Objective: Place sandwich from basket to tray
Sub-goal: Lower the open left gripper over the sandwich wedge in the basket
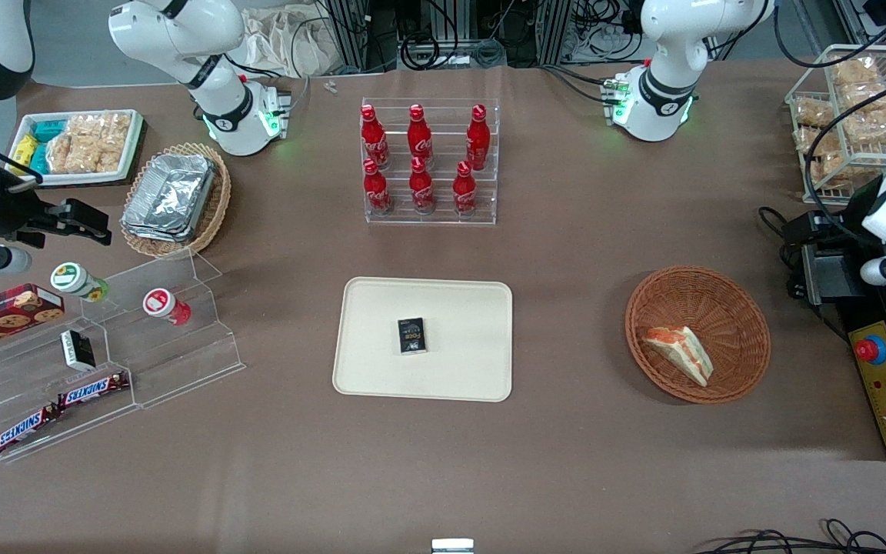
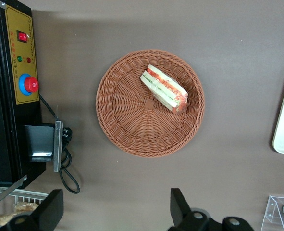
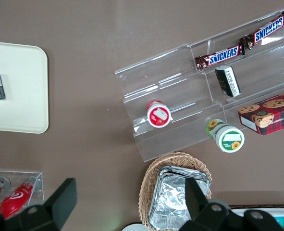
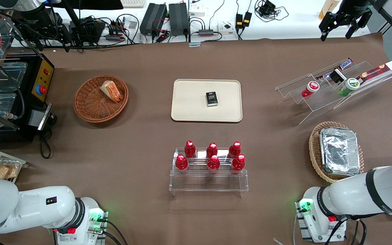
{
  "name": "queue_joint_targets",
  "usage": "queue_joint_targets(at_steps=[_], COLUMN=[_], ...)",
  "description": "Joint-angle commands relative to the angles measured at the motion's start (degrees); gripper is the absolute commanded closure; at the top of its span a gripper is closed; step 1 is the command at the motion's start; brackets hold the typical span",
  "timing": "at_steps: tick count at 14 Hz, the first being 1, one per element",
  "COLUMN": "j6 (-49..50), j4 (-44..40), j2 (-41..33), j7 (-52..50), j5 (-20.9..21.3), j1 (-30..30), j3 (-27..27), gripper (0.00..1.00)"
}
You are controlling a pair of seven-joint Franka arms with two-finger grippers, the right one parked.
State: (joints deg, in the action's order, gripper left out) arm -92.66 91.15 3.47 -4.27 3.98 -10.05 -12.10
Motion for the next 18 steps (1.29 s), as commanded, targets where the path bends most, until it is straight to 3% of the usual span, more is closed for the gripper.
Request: queue_joint_targets(at_steps=[1,4,7,11,18], j6=[-1.38,-1.30,-6.46,-8.16,-22.29], j4=[2.17,2.71,9.72,10.63,13.52], j2=[-0.92,-0.14,0.04,4.87,11.64], j7=[-0.30,0.39,-0.30,-16.80,-22.17], j5=[-0.64,-0.99,-0.47,-2.39,-3.01], j1=[-0.67,-0.85,-0.76,-0.06,1.43], j3=[-0.30,-0.30,-0.30,-1.70,-2.05], gripper=[0.00,0.00,0.00,0.00,0.00])
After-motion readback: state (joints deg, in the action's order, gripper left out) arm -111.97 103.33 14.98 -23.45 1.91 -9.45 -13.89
